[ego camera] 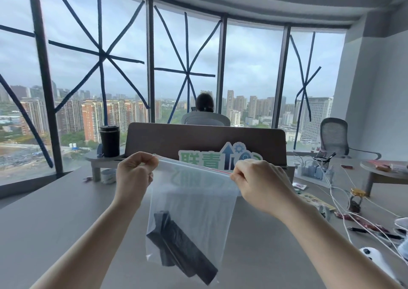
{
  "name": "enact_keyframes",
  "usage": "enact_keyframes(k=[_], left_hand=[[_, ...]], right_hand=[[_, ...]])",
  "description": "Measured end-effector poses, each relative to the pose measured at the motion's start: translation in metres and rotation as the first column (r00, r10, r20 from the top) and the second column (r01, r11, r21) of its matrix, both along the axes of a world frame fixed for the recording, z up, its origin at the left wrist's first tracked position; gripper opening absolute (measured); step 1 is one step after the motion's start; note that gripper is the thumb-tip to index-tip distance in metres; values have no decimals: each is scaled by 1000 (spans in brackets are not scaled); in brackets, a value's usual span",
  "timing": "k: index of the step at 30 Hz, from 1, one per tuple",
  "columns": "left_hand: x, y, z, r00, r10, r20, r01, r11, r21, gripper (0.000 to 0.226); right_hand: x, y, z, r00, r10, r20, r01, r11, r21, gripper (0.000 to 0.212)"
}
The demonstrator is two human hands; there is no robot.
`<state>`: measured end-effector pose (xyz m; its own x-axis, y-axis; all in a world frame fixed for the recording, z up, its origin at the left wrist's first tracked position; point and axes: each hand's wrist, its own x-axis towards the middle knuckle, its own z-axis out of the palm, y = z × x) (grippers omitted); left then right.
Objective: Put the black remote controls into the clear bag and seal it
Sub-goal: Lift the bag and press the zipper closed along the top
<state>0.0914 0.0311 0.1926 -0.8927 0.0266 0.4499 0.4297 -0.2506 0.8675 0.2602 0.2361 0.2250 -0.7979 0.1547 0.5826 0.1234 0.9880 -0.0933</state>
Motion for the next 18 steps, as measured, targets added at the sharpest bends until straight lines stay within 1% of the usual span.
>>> enact_keyframes(k=[3, 5, 8, 10, 12, 15, 18], left_hand=[[-6, -10, 4, 1000, 0, -7, 0, 999, 40, 11], [-14, -17, 4, 1000, 3, 1, -3, 998, 62, 12], [-34, -29, -8, 998, 44, 38, -45, 999, 26, 17], [-56, -38, -21, 993, 75, 92, -72, 997, -35, 20], [-84, -47, -31, 986, 72, 149, -64, 996, -64, 18], [-134, -59, -32, 978, 80, 191, -72, 996, -47, 16], [-181, -74, -20, 970, 113, 213, -123, 992, 34, 22]], right_hand=[[-2, -12, 10, 997, -1, -72, 2, 1000, 22, 26], [-12, -18, 13, 996, 0, -90, 1, 1000, 10, 29], [-47, -22, 4, 996, 33, -78, -37, 998, -44, 32], [-84, -23, -7, 994, 88, -62, -96, 986, -133, 32], [-131, -24, -17, 989, 133, -61, -145, 951, -273, 29], [-203, -35, -21, 983, 140, -116, -177, 877, -447, 24], [-263, -55, -14, 965, 152, -212, -240, 834, -496, 22]])
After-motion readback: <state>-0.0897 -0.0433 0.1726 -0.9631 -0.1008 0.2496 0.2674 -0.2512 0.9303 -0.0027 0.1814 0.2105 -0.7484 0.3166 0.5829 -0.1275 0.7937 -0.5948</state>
